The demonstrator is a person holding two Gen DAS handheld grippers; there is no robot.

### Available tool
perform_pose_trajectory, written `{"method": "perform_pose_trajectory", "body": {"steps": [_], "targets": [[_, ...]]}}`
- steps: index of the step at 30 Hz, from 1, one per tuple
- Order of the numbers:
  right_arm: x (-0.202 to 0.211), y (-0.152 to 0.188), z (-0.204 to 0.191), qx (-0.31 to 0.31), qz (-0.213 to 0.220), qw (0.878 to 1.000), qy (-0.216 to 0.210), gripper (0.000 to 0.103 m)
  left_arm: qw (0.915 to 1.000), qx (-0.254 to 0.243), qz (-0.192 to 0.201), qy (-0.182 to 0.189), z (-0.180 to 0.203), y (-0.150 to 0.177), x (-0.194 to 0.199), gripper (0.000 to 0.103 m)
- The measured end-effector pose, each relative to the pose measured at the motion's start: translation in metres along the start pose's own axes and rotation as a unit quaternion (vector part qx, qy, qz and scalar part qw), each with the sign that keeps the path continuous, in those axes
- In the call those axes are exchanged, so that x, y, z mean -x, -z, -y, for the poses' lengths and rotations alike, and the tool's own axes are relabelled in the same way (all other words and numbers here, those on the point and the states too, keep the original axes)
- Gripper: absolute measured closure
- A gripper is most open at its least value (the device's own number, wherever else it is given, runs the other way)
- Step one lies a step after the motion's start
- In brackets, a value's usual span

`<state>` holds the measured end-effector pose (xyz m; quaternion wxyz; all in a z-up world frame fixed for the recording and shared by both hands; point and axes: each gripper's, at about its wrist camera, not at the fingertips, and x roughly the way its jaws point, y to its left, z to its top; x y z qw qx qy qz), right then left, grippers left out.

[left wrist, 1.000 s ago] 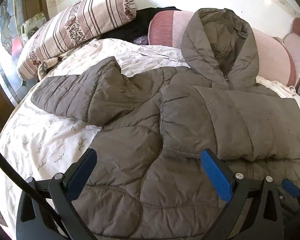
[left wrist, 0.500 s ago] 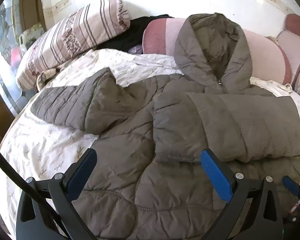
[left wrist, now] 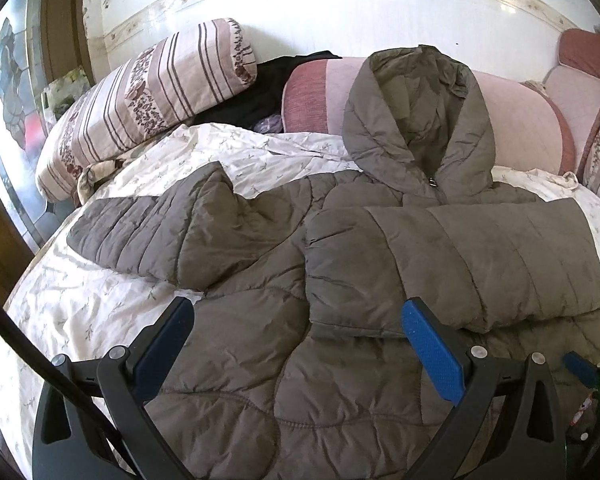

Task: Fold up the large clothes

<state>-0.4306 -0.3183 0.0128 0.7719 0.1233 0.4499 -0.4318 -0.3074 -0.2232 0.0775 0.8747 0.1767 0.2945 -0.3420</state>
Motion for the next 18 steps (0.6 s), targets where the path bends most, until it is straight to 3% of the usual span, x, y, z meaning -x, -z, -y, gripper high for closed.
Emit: {"method": "perform_pose_trajectory", "body": {"steps": [5,10,14,18], "targets": [[0.001,0.0,-0.002,0.007,0.002,1.0,0.01,0.037,0.9999,0.003,0.005,-0.01,-0.012,-0.003,0.0,0.0],[0.002,0.001,-0.004,0.016,0.005,1.0,0.019,0.036,0.9993,0.025,0.009,-0.027,-0.048,-0.011,-0.005,0.0],[0.002,0.001,-0.002,0.014,0.005,1.0,0.015,0.036,0.9963,0.072,-0.001,-0.046,-0.103,-0.018,-0.017,0.0],[0.002,0.001,0.0,0.007,0.003,1.0,0.009,0.034,0.988,0.137,-0.017,-0.069,-0.178,-0.018,-0.034,0.0]]}}
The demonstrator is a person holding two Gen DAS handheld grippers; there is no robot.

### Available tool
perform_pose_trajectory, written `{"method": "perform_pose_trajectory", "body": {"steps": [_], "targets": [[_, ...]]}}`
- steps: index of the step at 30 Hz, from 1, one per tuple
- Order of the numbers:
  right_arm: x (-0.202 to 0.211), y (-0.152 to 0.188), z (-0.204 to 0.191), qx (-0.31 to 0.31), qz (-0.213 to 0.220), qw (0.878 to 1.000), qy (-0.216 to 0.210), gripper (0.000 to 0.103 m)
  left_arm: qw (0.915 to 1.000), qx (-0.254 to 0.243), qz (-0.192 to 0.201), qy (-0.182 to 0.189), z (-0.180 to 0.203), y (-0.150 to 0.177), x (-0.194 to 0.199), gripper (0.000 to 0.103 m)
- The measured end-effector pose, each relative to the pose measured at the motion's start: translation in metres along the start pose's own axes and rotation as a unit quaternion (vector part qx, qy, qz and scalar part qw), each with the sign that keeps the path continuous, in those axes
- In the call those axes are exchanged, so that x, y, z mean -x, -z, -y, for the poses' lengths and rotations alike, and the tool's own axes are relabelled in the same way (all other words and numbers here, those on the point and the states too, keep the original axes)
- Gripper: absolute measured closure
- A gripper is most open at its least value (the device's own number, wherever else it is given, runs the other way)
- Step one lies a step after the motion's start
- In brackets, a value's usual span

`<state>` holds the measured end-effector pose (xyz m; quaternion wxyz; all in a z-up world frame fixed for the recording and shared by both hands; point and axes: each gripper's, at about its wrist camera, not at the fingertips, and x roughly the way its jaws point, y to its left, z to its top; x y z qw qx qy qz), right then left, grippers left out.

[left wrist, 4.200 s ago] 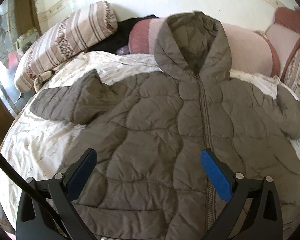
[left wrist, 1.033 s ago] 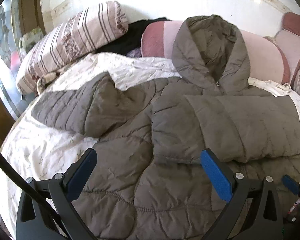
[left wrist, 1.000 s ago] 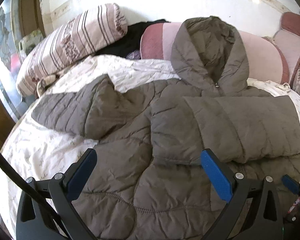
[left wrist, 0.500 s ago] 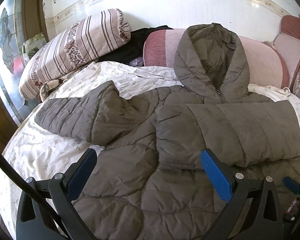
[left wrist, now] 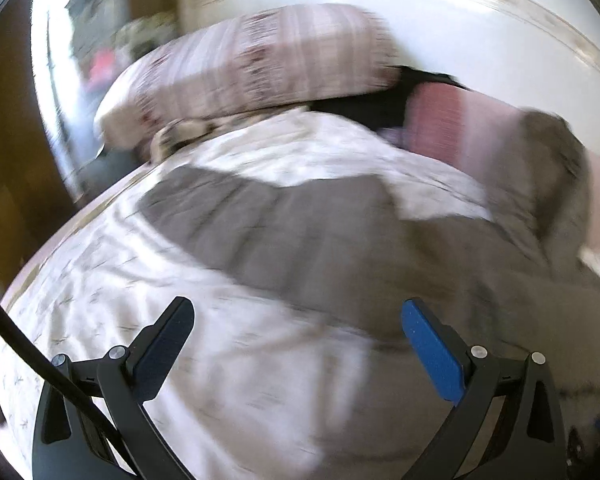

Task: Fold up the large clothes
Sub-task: 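Reach the left tool to the other sleeve cuff and grasp it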

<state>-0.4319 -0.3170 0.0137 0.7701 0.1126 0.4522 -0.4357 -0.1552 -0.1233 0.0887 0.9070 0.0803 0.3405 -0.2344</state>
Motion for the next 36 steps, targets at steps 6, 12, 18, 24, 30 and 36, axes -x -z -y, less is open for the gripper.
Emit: {"method": "perform_pose_trajectory", "body": {"steps": [6,12,18,24,30,36], "targets": [[-0.001,0.0,-0.001,0.001,0.0,1.0,0.002,0.034,0.9945,0.095,-0.042,-0.01,-0.104,-0.021,-0.046,0.0],[-0.001,0.0,-0.002,0.005,0.0,1.0,0.007,0.033,0.9742,0.211,-0.061,0.051,-0.187,-0.057,-0.093,0.013],[-0.002,0.0,-0.001,0.001,-0.003,1.0,-0.001,0.033,0.9615,0.243,-0.109,0.066,-0.217,-0.073,-0.16,0.026],[-0.004,-0.002,-0.002,0.006,-0.002,1.0,0.006,0.032,0.9459,0.295,-0.093,0.097,-0.228,-0.07,-0.194,0.032],[-0.004,-0.002,-0.003,0.004,-0.003,1.0,0.002,0.032,0.9475,0.295,-0.097,0.077,-0.22,-0.081,-0.208,0.087],[-0.005,-0.002,0.001,-0.002,-0.005,1.0,-0.006,0.032,0.9429,0.306,-0.086,0.098,-0.222,-0.081,-0.182,0.089]]}}
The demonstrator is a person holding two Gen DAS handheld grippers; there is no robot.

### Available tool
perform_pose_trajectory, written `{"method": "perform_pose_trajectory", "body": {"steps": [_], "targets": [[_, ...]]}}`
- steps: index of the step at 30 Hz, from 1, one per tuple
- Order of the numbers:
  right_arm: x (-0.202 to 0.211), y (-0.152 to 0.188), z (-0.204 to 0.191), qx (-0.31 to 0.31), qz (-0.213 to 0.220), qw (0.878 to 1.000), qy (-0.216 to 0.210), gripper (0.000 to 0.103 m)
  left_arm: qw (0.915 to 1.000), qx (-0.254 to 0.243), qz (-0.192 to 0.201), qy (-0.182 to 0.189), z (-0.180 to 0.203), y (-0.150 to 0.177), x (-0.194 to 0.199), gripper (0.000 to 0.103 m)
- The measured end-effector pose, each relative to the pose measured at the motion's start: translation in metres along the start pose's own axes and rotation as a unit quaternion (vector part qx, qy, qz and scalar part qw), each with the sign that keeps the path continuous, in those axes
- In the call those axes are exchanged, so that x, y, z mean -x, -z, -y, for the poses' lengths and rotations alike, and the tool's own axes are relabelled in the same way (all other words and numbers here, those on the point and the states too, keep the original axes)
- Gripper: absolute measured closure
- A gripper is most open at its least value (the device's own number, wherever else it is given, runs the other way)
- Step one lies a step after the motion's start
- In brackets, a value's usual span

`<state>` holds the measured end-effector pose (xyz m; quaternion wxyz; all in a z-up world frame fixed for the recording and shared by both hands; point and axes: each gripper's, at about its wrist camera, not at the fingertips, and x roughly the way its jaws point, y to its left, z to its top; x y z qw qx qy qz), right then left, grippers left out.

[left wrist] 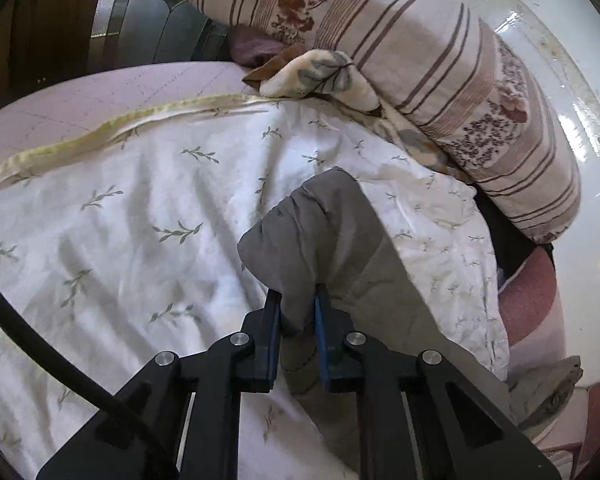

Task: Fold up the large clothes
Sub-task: 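Reach the left tool to the other sleeve cuff and grasp it, then fold the held sleeve across the jacket body with the left tool, then open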

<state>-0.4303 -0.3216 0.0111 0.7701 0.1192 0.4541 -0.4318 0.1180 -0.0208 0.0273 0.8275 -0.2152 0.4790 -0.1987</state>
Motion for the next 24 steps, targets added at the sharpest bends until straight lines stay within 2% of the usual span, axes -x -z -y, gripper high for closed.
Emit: {"method": "perform_pose_trajectory", "body": {"steps": [6,8,11,13,15,17,18,22,24], "targets": [[0.006,-0.003,0.013,-0.026,0.002,0.999,-0.031,0.032,0.9989,-0.038,0.017,0.02,0.032,0.006,0.047,0.089],[0.018,-0.007,0.022,-0.043,0.022,0.998,-0.048,0.032,0.9981,-0.054,0.024,0.021,0.046,0.008,0.063,0.089],[0.039,-0.014,0.035,-0.065,0.061,0.995,-0.05,0.032,0.9963,-0.075,0.032,0.027,0.07,0.01,0.088,0.089],[0.041,-0.017,0.042,-0.079,0.064,0.993,-0.053,0.031,0.9952,-0.086,0.036,0.03,0.083,0.014,0.101,0.089],[0.026,-0.018,0.048,-0.087,0.027,0.994,-0.064,0.028,0.9936,-0.1,0.038,0.036,0.102,0.018,0.115,0.089],[-0.01,-0.012,0.044,-0.077,-0.057,0.992,-0.078,0.027,0.9916,-0.114,0.041,0.046,0.122,0.025,0.129,0.089],[-0.015,-0.01,0.042,-0.08,-0.062,0.991,-0.085,0.026,0.9896,-0.126,0.043,0.055,0.136,0.031,0.139,0.089],[0.006,-0.015,0.053,-0.096,-0.019,0.991,-0.093,0.026,0.9783,-0.179,0.052,0.09,0.19,0.06,0.177,0.089],[0.023,-0.016,0.067,-0.118,0.009,0.988,-0.097,0.026,0.9686,-0.213,0.054,0.116,0.224,0.086,0.198,0.089]]}}
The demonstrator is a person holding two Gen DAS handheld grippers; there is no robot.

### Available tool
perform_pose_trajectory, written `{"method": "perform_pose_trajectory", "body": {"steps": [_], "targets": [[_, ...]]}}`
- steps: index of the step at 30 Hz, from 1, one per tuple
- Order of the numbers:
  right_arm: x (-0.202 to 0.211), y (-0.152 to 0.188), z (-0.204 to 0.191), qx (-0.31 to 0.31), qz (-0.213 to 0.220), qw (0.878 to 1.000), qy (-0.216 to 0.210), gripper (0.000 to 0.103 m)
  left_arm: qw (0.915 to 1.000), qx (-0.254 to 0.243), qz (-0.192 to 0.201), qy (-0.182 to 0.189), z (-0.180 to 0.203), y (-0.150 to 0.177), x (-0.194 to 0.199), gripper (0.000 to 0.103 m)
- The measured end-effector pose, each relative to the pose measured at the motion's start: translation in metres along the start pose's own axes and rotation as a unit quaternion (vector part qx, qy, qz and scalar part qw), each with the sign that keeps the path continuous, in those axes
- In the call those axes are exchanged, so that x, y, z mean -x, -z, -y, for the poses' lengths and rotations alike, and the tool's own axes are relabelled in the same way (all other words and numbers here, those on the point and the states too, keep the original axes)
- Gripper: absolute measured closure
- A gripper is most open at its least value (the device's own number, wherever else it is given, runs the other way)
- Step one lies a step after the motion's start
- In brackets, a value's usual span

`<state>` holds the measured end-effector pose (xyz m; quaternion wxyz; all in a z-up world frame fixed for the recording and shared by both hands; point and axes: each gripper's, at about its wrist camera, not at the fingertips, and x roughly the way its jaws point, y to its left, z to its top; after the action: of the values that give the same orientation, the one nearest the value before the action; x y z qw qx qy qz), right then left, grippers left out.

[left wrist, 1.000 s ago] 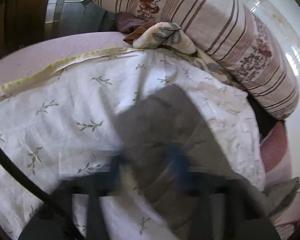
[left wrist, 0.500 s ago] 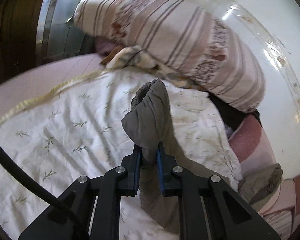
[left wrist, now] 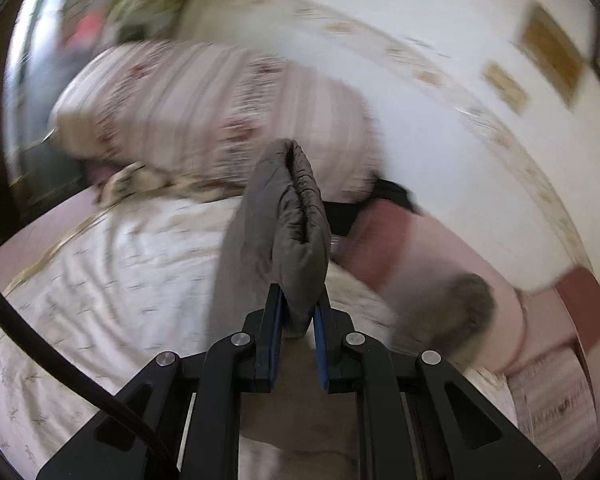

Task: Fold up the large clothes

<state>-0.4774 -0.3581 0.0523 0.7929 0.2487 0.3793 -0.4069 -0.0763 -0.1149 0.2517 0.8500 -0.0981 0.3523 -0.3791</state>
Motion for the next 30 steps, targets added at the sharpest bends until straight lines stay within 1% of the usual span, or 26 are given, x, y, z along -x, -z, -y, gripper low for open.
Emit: {"method": "perform_pose_trajectory", "body": {"steps": [1,4,7,10,11,13,14,15,16,17,18,19,20,21,22,23,25,26,27,28,29,30], "targets": [[0.006,-0.002,0.005,-0.009,0.008,1.0,0.0,0.026,0.9999,-0.012,0.001,0.009,0.017,0.004,0.004,0.089],[0.021,-0.007,0.026,-0.038,0.028,0.999,0.015,0.026,0.9972,-0.051,-0.006,0.055,0.081,0.024,0.013,0.089],[0.03,-0.006,0.055,-0.085,0.04,0.995,0.019,0.026,0.9908,-0.087,-0.024,0.101,0.143,0.057,0.015,0.089],[0.039,-0.006,0.084,-0.126,0.056,0.99,0.025,0.026,0.9801,-0.116,-0.065,0.148,0.201,0.106,0.003,0.089],[0.044,-0.006,0.093,-0.141,0.064,0.988,0.028,0.026,0.9768,-0.124,-0.078,0.156,0.216,0.123,-0.003,0.089],[0.052,-0.007,0.108,-0.163,0.074,0.983,0.032,0.026,0.968,-0.146,-0.118,0.166,0.249,0.17,-0.025,0.089],[0.055,-0.007,0.115,-0.174,0.078,0.981,0.033,0.026,0.965,-0.15,-0.134,0.168,0.257,0.185,-0.034,0.089],[0.057,-0.005,0.123,-0.187,0.083,0.978,0.033,0.026,0.9599,-0.156,-0.162,0.167,0.268,0.211,-0.049,0.089],[0.06,-0.004,0.129,-0.197,0.088,0.976,0.036,0.026,0.9564,-0.16,-0.182,0.164,0.274,0.231,-0.06,0.089],[0.061,-0.003,0.133,-0.203,0.09,0.974,0.037,0.026,0.9528,-0.168,-0.2,0.155,0.282,0.255,-0.073,0.089],[0.061,-0.003,0.139,-0.213,0.092,0.972,0.036,0.026,0.9488,-0.181,-0.219,0.138,0.287,0.28,-0.088,0.088],[0.06,-0.004,0.143,-0.219,0.093,0.971,0.033,0.026,0.9448,-0.188,-0.235,0.129,0.289,0.298,-0.1,0.087],[0.061,-0.005,0.147,-0.226,0.094,0.969,0.028,0.026,0.9398,-0.195,-0.256,0.116,0.289,0.317,-0.113,0.081],[0.062,-0.005,0.151,-0.23,0.095,0.968,0.023,0.026,0.9331,-0.202,-0.281,0.096,0.286,0.334,-0.126,0.077],[0.062,-0.006,0.153,-0.232,0.098,0.968,0.019,0.026,0.9272,-0.206,-0.301,0.084,0.285,0.346,-0.133,0.077],[0.063,-0.008,0.154,-0.232,0.101,0.967,0.015,0.026,0.9228,-0.206,-0.314,0.084,0.281,0.352,-0.137,0.076],[0.063,-0.008,0.155,-0.233,0.107,0.967,0.0,0.026,0.9217,-0.218,-0.305,0.101,0.276,0.351,-0.125,0.072],[0.06,-0.01,0.156,-0.236,0.105,0.966,-0.021,0.026,0.9212,-0.222,-0.298,0.115,0.273,0.346,-0.114,0.068],[0.058,-0.01,0.155,-0.239,0.101,0.965,-0.037,0.026,0.9248,-0.225,-0.28,0.126,0.267,0.336,-0.1,0.062],[0.053,-0.012,0.155,-0.244,0.095,0.963,-0.063,0.026,0.9293,-0.23,-0.259,0.129,0.262,0.328,-0.087,0.058],[0.047,-0.014,0.154,-0.249,0.088,0.96,-0.091,0.026,0.9382,-0.231,-0.223,0.129,0.25,0.314,-0.067,0.047],[0.043,-0.014,0.152,-0.251,0.082,0.958,-0.11,0.026,0.9453,-0.228,-0.197,0.125,0.24,0.302,-0.056,0.035]]}}
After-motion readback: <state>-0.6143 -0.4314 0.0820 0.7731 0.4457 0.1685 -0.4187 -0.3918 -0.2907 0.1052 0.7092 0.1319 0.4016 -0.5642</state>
